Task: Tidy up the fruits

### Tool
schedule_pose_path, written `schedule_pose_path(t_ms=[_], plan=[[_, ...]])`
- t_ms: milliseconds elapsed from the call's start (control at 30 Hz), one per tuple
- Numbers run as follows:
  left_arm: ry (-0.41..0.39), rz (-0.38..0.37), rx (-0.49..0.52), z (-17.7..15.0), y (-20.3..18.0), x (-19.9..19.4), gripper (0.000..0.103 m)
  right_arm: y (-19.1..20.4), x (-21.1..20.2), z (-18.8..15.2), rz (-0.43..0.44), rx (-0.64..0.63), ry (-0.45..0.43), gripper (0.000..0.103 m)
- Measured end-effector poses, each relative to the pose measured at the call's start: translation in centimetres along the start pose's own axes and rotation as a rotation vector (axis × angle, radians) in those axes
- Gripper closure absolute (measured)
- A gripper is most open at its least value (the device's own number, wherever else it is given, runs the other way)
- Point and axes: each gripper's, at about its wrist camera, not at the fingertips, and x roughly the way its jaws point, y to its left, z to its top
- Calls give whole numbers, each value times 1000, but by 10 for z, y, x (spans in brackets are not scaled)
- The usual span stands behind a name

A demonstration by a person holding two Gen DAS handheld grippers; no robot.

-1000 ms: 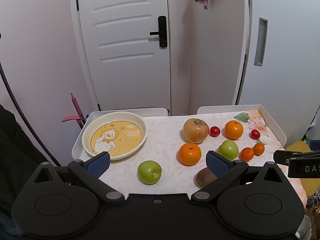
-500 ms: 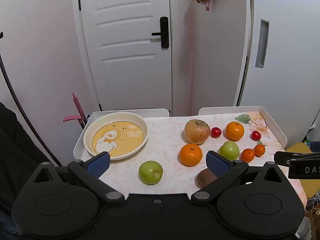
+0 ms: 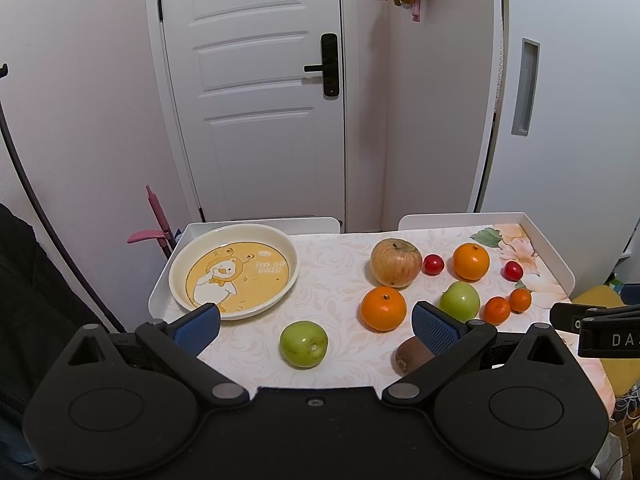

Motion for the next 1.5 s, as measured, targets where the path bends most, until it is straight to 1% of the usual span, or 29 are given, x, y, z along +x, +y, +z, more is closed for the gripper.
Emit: schedule_pose_path(t_ms=[733,833,900,1000,1133,1300,1500], plan=[[-2,2,1,0,0,-2,0,-4,-2,-1,11,10,-4,0],[1,4,-13,2,1,-1,0,-6,0,1,35,-4,1,0],[0,21,-14,2,0,0,0,-6,4,1,53,-24,5,0],[6,46,-12,0,-1,6,0,-3,16,-1,96,-57,26,0],[-4,67,26,-8,-1,19,0,1,35,-8,165,-91,44,0],[5,41,42,-20,8,43,0,12,58,-20,199,-115,80,0],[33,3,100,-33,19,75,3,30,84,-32,216,-123,92,0]])
